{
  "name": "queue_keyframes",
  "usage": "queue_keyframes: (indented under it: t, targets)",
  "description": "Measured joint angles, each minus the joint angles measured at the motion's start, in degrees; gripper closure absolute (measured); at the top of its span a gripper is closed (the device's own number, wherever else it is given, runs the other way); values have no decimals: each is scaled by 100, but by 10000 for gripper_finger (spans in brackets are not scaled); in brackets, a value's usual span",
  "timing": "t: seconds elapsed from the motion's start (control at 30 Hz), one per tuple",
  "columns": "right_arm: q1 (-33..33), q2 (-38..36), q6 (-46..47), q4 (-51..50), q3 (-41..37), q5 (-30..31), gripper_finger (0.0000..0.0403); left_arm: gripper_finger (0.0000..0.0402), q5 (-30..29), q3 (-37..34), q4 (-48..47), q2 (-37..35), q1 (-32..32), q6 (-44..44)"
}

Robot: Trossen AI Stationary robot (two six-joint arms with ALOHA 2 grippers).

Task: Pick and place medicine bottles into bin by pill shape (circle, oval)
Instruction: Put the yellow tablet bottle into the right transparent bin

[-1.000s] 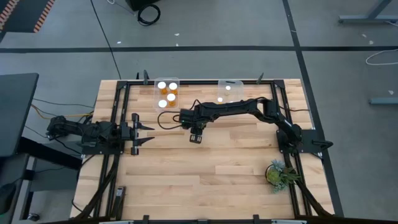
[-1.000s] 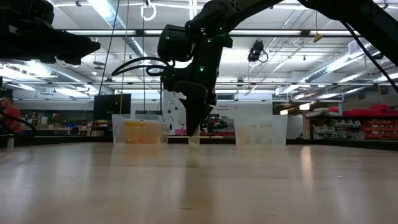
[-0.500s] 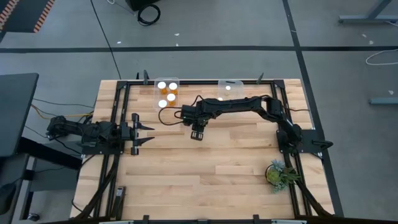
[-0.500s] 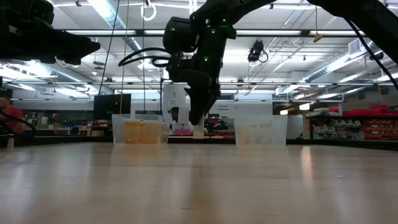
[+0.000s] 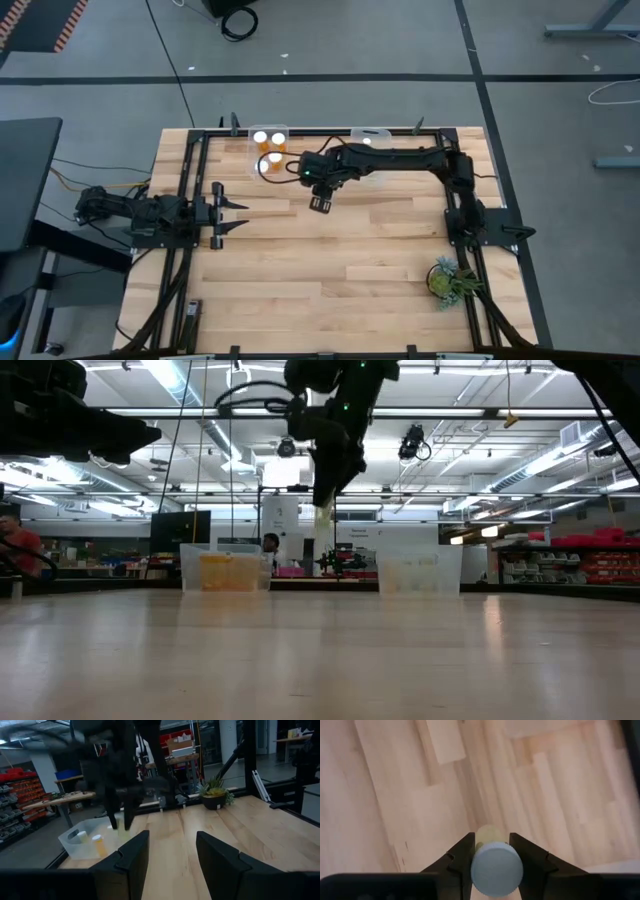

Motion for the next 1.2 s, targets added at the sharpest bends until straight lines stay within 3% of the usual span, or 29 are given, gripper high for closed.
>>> queue_keyframes:
  t: [0.67, 1.2]
  targets:
    - [2, -1187, 327, -467, 0, 428, 280, 230, 0, 2, 2, 0, -2, 2]
    - [-218, -1352, 626, -1066, -4, 808, 280, 230, 0, 2, 4, 0, -2, 0]
